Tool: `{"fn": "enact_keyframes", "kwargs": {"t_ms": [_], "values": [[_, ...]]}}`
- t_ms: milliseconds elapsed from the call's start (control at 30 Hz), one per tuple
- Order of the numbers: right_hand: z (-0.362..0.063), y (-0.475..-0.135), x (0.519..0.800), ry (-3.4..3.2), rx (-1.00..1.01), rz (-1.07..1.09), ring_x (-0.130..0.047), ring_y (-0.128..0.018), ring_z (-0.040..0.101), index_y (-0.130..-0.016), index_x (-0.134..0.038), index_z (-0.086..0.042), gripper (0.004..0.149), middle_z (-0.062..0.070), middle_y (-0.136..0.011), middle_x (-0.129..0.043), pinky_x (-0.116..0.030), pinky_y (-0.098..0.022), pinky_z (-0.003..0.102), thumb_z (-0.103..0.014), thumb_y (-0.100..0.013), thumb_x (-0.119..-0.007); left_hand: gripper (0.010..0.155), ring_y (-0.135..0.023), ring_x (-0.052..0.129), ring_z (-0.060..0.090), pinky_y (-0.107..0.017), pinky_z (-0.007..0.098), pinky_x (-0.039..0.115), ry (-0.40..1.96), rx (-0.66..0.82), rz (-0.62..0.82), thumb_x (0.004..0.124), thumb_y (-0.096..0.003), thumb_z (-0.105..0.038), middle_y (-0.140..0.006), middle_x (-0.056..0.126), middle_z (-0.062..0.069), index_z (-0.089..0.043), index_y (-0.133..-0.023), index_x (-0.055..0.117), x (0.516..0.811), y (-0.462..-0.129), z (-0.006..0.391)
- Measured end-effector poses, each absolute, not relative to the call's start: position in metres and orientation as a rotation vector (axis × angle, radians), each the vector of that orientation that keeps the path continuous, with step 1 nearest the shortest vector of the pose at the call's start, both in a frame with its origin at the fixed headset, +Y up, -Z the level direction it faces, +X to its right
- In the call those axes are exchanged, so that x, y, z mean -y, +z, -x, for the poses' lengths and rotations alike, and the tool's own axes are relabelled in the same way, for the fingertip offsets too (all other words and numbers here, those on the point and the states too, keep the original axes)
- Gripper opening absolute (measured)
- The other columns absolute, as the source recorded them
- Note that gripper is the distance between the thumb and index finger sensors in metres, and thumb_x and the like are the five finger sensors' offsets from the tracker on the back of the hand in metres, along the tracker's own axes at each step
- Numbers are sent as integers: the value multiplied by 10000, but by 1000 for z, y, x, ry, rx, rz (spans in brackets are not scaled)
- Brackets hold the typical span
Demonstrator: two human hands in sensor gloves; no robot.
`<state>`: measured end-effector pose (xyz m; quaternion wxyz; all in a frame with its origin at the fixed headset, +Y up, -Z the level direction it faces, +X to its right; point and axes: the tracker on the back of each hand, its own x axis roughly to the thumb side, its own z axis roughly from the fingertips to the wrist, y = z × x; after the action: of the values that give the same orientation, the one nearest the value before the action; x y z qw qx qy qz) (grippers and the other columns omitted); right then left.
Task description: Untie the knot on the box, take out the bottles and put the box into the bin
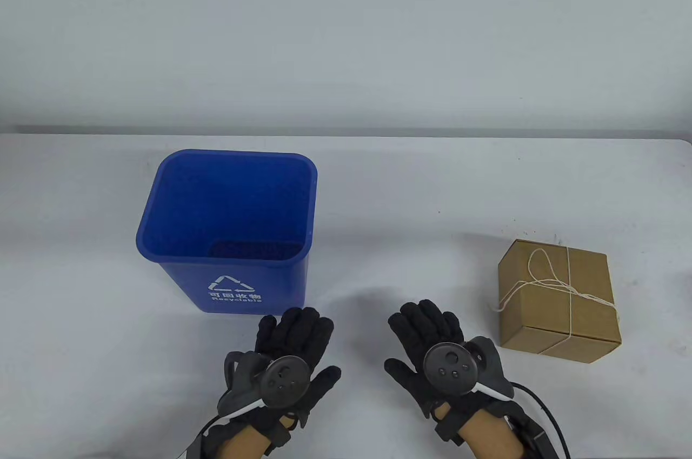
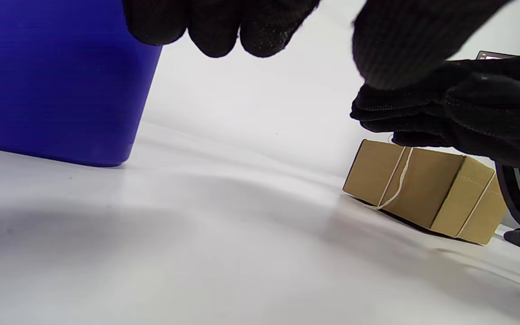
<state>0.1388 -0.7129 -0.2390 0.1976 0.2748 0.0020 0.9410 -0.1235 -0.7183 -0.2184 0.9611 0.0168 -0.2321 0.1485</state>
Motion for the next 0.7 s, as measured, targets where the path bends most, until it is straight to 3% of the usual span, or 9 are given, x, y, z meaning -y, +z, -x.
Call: {"fn": "enact_keyframes", "kwargs": {"t_ms": [700], "values": [[-136, -237, 714, 2629, -22, -791, -327, -988, 563, -1052, -457, -89, 728, 200, -1113, -359, -285, -618, 748, -510, -490, -652, 840, -1113, 418, 501, -717, 772, 300, 300, 463, -17, 715, -484, -603, -1184, 390, 125, -197, -1146, 398, 718, -219, 124]]}}
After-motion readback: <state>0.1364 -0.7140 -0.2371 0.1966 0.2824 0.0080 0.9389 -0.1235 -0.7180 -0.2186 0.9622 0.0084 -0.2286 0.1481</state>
